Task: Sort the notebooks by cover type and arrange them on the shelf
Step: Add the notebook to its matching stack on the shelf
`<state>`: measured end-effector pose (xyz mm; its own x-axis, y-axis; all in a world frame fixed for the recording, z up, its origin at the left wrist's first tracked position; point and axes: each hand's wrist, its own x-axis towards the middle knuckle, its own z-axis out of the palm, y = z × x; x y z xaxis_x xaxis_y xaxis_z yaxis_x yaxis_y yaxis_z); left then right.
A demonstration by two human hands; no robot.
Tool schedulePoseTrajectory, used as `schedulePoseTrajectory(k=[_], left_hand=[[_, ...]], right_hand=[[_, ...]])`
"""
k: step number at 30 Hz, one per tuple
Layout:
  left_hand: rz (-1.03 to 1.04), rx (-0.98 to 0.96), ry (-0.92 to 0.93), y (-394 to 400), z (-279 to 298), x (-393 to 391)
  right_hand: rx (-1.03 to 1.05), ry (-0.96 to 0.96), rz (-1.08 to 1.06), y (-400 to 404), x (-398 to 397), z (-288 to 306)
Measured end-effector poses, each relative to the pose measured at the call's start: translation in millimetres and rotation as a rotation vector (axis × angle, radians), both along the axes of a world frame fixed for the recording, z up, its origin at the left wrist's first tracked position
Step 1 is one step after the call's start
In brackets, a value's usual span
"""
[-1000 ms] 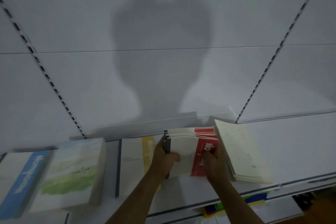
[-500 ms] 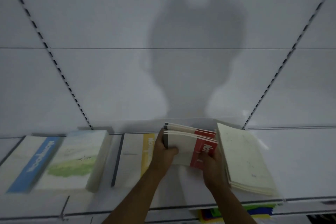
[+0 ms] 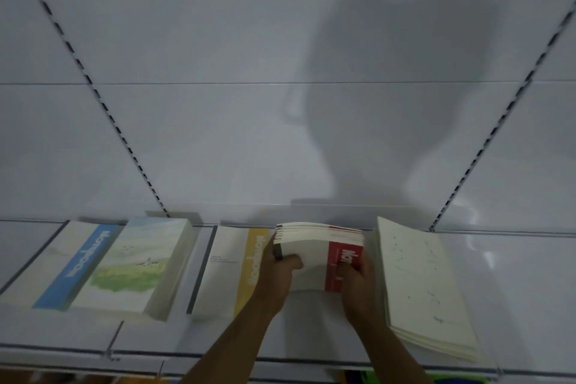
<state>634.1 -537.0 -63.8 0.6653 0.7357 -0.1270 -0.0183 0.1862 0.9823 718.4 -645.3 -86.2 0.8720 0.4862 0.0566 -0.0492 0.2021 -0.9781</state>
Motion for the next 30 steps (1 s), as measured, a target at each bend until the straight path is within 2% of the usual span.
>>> schedulePoseTrajectory(k=[6,10,13,18,23,30], left_hand=[[-0.028,0.052,0.067,5,-11,-4],[0.015,0.036,0.044,10,-4,3],[0.018,-0.011,0.034,10,-5,3],[-0.016,-0.026,0.011,5,-8,-2],[0.003,-0.019,-0.001,5,-11,1],[-0.079,0.007,0.027,9,-17,-3]], right_hand=[[-0.016,0.070,-0.055,10,-6,-9],[0.030,0.066,-0.129,16,-4,-1],[-0.011,0.104,-0.125,18,-6,-6],[-0.060,0.101,-0.192,19,-6,-18],[-0.066,0.067,-0.185,18,-6,-19],[-0.076,0.012,-0.143,15,-5,-24]])
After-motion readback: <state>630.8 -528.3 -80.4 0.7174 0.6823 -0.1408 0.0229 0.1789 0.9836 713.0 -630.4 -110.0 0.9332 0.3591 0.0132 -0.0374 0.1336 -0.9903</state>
